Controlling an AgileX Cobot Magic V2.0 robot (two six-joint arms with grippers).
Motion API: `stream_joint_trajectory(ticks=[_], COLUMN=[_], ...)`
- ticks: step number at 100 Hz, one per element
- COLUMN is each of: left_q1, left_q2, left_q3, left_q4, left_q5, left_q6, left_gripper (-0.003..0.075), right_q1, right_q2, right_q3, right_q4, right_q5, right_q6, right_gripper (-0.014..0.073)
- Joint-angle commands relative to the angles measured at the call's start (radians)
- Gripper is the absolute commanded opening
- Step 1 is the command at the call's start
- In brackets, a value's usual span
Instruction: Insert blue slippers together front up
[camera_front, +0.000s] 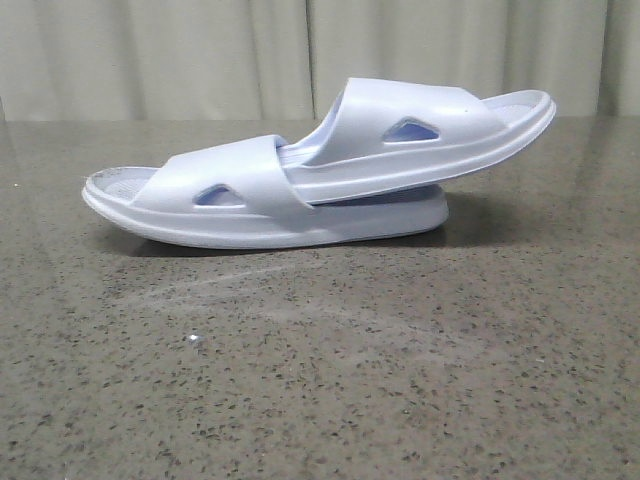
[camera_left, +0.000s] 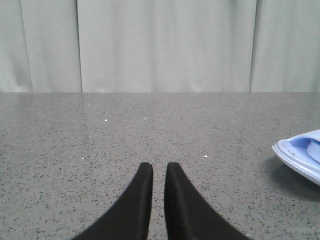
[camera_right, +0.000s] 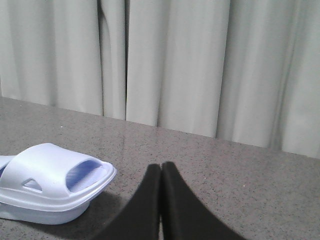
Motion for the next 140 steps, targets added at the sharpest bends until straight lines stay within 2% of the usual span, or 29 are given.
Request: stream_joint_trajectory(ticks=[1,14,27,119,128,140], left_q1=[-0.011,-0.011,-0.011,-0.011,-0.011,-0.011], left_q2=[-0.029,-0.029,-0.029,-0.029,-0.029,-0.029], left_q3=[0.008,0.008,0.008,0.008,0.008,0.008], left_q4=[0.029,0.029,-0.066,-0.068,-0.068,-0.068], left_q5=[-0.081,-0.081,-0.081,-0.081,-0.081,-0.081], left_q6=[-0.016,-0.016,-0.016,-0.016,-0.016,-0.016], left_gripper=[0.0016,0.0016,0.0016,0.0016,0.0016,0.0016], right_q1=[-0.005,-0.005,-0.005,-0.008,-0.039,-0.132], right_q2=[0.009,0.009,0.009,0.009,0.009,0.007], right_q3=[-0.024,-0.024,-0.024,0.008,0.075,0.158], right_q4=[-0.007,-0.007,-0.007,-0.025,-0.029,-0.031], right_q5=[-0.085,-0.085,-0.085,-0.106,-0.176,-0.258], right_q6=[-0.008,-0.008,-0.008,-0.008,0.008,0.100], right_gripper=[-0.0107,-0.0107,-0.0107,-0.0107,-0.0107,-0.0107])
